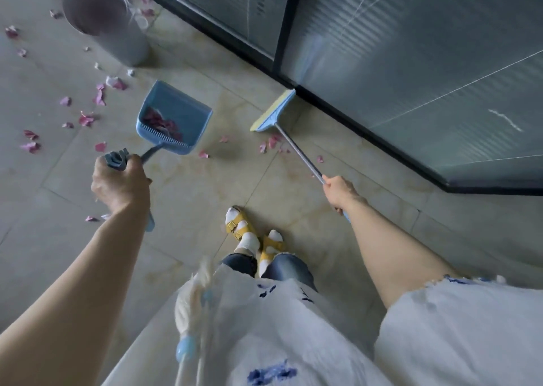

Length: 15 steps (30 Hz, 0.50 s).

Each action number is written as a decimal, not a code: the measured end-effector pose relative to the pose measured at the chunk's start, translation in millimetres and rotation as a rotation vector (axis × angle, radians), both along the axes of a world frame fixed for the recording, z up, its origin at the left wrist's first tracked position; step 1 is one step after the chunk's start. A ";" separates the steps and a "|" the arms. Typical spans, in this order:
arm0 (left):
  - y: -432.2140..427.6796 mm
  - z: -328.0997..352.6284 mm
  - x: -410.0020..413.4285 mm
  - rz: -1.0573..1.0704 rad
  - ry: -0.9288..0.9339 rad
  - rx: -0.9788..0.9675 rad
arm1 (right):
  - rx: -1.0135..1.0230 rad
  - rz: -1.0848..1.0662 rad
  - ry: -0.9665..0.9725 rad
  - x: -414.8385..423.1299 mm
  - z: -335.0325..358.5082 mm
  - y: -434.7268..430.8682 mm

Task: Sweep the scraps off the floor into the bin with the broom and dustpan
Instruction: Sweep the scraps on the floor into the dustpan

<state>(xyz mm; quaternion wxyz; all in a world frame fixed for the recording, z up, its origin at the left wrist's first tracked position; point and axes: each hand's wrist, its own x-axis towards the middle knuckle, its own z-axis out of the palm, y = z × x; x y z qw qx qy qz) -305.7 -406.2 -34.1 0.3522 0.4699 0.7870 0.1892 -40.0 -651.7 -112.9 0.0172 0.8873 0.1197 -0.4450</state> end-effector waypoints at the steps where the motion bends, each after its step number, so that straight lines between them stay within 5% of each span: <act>1: -0.7 1.0 0.3 0.010 -0.003 -0.005 | -0.002 -0.025 0.000 -0.3 1.9 -13.0; 9: -22.2 10.0 2.3 0.228 -0.094 0.004 | -0.091 -0.108 -0.022 -2.8 34.5 -115.8; 15: -48.3 11.6 6.3 0.204 -0.099 0.007 | 0.003 -0.085 -0.002 -1.2 71.2 -129.3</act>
